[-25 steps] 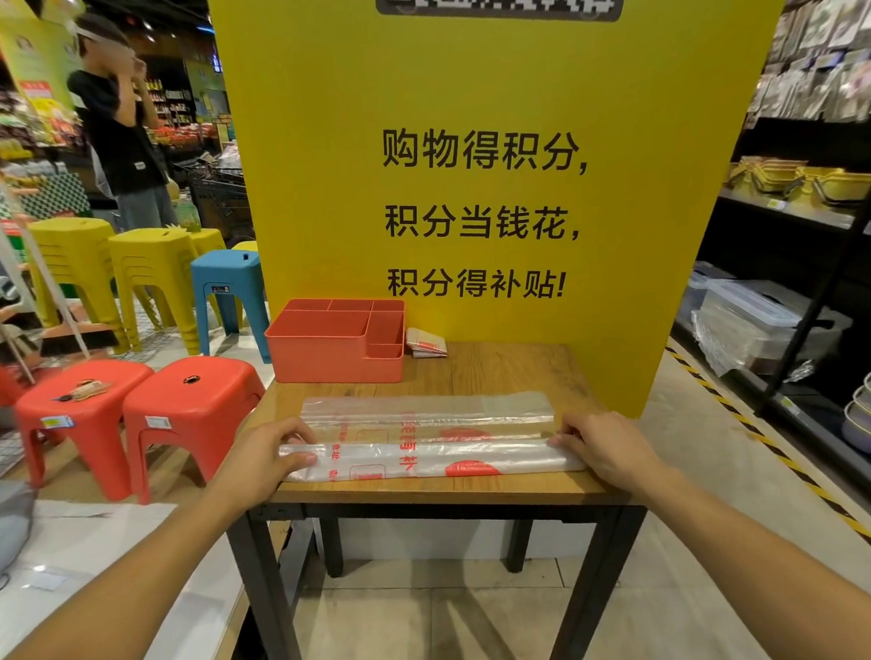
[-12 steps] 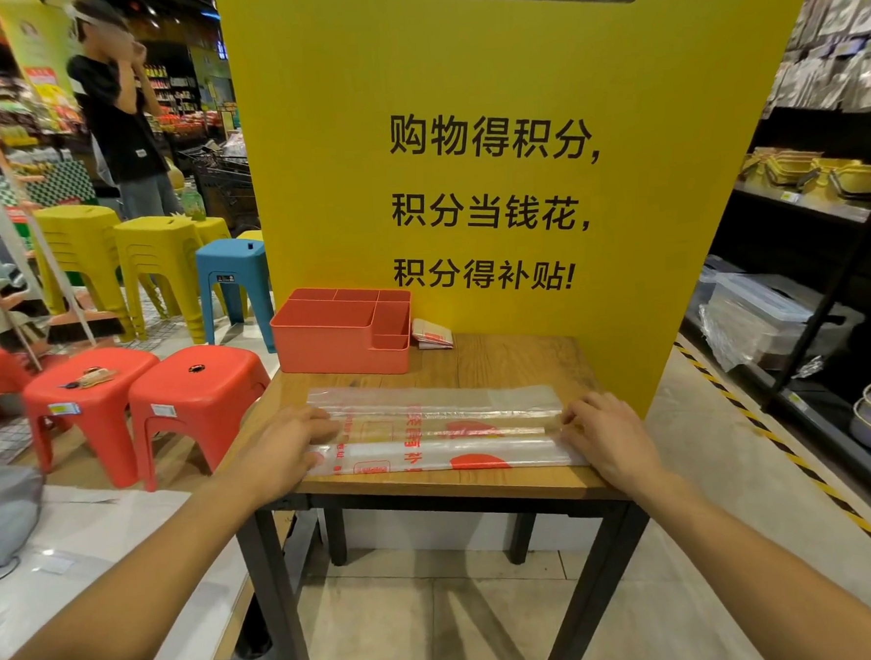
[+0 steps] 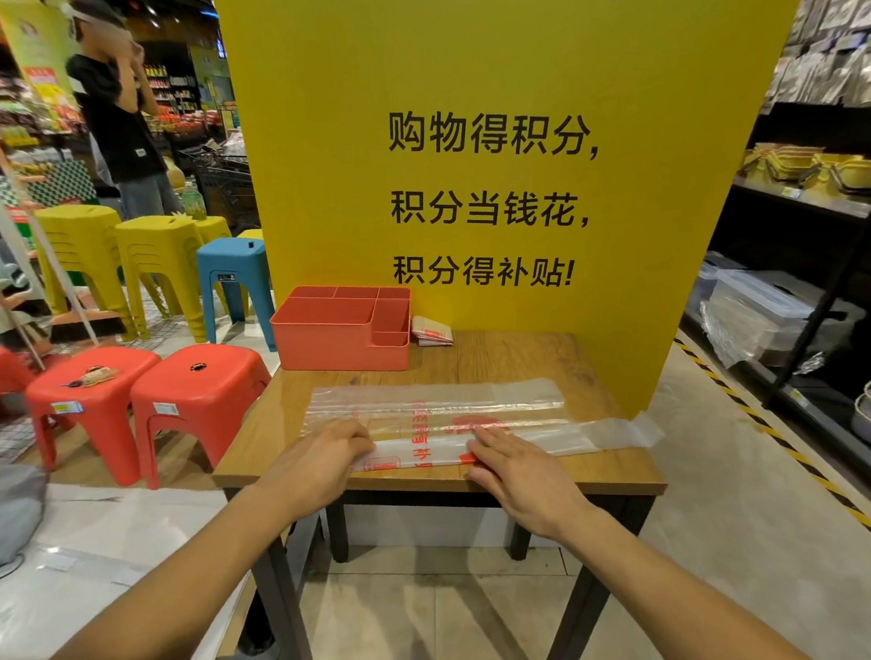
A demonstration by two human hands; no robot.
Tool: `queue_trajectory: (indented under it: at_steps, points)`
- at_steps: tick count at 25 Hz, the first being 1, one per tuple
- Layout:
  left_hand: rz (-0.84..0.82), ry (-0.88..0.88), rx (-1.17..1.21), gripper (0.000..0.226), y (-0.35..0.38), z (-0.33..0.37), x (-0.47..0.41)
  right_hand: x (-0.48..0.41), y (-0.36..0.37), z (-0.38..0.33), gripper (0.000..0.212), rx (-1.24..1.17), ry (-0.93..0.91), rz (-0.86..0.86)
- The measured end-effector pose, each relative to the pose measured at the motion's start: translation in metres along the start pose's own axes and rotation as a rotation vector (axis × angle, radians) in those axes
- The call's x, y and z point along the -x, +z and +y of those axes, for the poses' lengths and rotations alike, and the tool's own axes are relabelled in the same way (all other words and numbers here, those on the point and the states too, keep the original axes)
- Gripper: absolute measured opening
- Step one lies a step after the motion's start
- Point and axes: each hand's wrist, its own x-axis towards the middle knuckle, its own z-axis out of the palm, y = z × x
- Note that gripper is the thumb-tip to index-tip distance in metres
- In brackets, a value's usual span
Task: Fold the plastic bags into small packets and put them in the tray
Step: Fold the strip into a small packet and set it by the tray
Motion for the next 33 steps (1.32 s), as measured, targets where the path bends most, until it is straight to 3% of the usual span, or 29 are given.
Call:
queue_trajectory:
  at_steps: [3, 7, 12, 21, 28, 33]
  points:
    - [-0.073, 0.019, -0.036, 0.052, -0.002, 0.001, 0.008, 0.003, -0.004, 0.006, 0.069, 0.016, 0.008, 0.040]
    - [-0.013, 0.098, -0.071, 0.039, -0.001, -0.004, 0.019, 0.014, -0.009, 0.021, 0.079, 0.067, 0.012, 0.036]
    - [0.041, 0.105, -0.056, 0.030, -0.007, -0.003, 0.017, 0.021, -0.010, 0.033, 0.046, 0.095, 0.015, 0.076]
    - [-0.042, -0.127, 0.093, 0.027, -0.026, -0.005, -0.008, 0.004, -0.027, 0.048, 0.022, 0.016, 0.034, 0.086]
    - [-0.073, -0.149, 0.184, 0.024, -0.024, -0.016, -0.020, -0.020, -0.041, 0.048, 0.035, -0.047, 0.212, -0.007]
    - [-0.076, -0.115, 0.133, 0.030, -0.019, -0.021, -0.022, -0.027, -0.030, 0.056, 0.044, 0.064, 0.139, 0.023]
